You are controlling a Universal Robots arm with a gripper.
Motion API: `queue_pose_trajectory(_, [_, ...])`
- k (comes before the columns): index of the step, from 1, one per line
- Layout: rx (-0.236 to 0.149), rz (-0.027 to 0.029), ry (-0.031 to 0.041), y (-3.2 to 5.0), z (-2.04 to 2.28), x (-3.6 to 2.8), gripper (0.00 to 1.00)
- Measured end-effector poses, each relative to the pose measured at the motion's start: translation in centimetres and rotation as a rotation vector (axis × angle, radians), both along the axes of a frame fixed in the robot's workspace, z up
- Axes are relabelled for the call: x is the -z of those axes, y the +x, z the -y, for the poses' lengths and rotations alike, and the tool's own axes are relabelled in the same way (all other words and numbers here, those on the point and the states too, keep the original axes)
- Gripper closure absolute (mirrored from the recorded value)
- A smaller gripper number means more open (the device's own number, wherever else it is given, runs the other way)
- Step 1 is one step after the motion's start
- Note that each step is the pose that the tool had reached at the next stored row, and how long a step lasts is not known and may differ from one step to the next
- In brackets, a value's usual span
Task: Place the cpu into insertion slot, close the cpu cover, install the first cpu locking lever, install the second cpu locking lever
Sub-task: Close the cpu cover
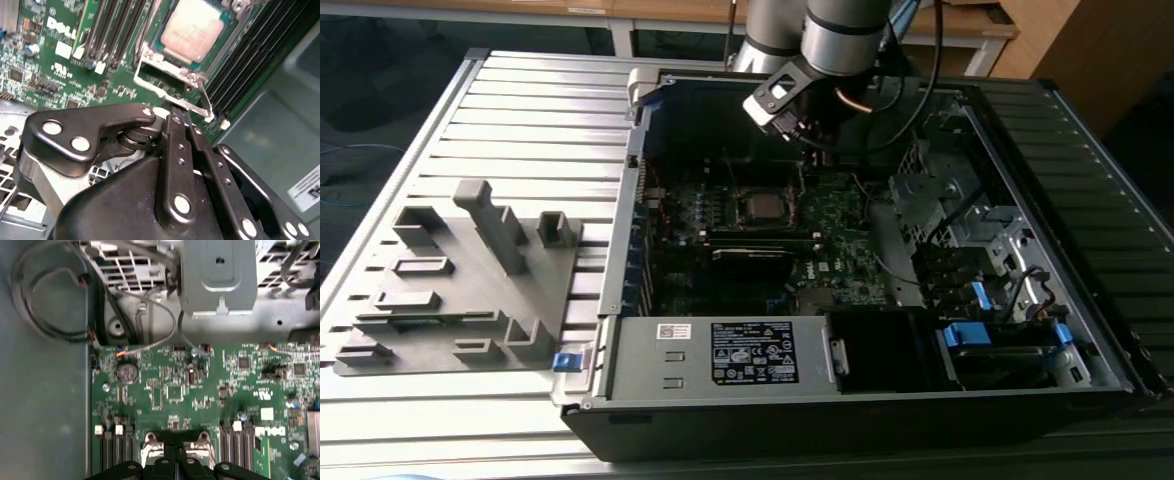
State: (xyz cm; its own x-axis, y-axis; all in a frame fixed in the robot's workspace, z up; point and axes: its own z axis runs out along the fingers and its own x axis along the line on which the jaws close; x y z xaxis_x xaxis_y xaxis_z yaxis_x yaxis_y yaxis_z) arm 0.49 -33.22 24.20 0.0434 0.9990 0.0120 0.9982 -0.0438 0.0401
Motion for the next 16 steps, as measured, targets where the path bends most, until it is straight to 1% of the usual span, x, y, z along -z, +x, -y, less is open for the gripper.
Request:
queue_pose_trajectory(5, [0.000,0.0001,0.0029,-0.51,0.02,0.02,0.89])
queue_pose_trajectory(12, [0.000,-0.0006,0.0029,-0.53,0.02,0.02,0.89])
queue_pose_trajectory(13, [0.000,-0.0048,0.0031,-0.53,0.02,0.04,0.89])
queue_pose_trajectory(14, [0.000,-0.0113,0.0027,-0.53,0.02,0.05,0.89])
queue_pose_trajectory(15, [0.000,-0.0187,0.0021,-0.52,0.02,0.06,0.89])
queue_pose_trajectory(16, [0.000,-0.0297,0.0015,-0.53,0.02,0.08,0.89])
